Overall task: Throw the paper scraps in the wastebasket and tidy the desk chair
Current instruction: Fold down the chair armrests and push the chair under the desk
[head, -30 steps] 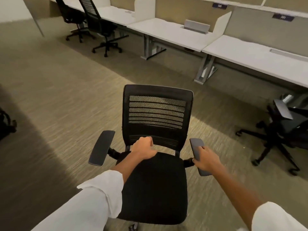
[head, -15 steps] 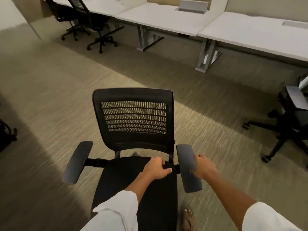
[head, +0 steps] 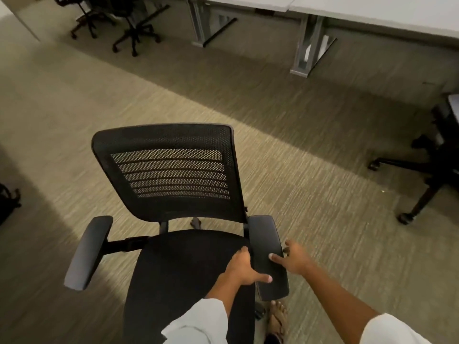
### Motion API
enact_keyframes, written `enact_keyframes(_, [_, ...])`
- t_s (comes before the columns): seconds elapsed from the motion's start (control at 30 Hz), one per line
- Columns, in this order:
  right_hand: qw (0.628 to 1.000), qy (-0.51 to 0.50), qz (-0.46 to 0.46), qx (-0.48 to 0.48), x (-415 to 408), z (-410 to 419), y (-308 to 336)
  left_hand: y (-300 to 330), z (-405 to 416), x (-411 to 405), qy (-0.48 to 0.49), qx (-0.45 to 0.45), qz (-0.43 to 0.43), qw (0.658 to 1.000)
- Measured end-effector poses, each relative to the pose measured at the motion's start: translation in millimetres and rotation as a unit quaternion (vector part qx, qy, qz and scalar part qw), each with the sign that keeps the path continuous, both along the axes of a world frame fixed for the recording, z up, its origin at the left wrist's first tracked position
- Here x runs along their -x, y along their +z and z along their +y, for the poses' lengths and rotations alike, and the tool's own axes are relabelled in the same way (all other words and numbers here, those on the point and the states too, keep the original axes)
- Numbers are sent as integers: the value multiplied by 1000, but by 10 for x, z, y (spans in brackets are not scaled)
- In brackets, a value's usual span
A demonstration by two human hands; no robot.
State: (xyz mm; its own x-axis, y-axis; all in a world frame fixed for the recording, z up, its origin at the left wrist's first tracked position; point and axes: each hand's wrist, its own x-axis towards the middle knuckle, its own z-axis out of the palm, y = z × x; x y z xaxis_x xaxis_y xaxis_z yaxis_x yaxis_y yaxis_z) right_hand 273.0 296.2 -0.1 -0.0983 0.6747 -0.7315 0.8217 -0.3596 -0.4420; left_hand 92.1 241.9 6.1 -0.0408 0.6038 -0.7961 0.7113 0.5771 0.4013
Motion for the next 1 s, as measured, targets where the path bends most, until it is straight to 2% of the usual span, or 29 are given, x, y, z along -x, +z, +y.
enact_keyframes(0.07, [990, -99, 98, 26, 20, 31, -88, -90, 54, -87, 16, 20, -28, 999])
enact_keyframes(0.13, [968, -179, 169, 46, 101, 28, -160, -198, 109, -147, 78, 26, -60, 995])
enact_keyframes(0.23, [938, -255, 220, 76, 208, -9, -275, -365, 149, -176, 175, 2, -92, 980])
enact_keyframes(0.33, [923, -275, 243, 113, 202, 4, -392, -474, 167, -159, 227, -2, -117, 967])
enact_keyframes(0.57, [926, -269, 223, 140, 170, 64, -570, -573, 202, -97, 269, 58, -168, 947])
enact_keyframes(0.7, [938, -268, 192, 110, 169, 69, -613, -572, 203, -75, 256, 47, -160, 952])
enact_keyframes(1.0, [944, -294, 142, 48, 257, 138, -667, -664, 360, 67, 222, 9, -203, 954])
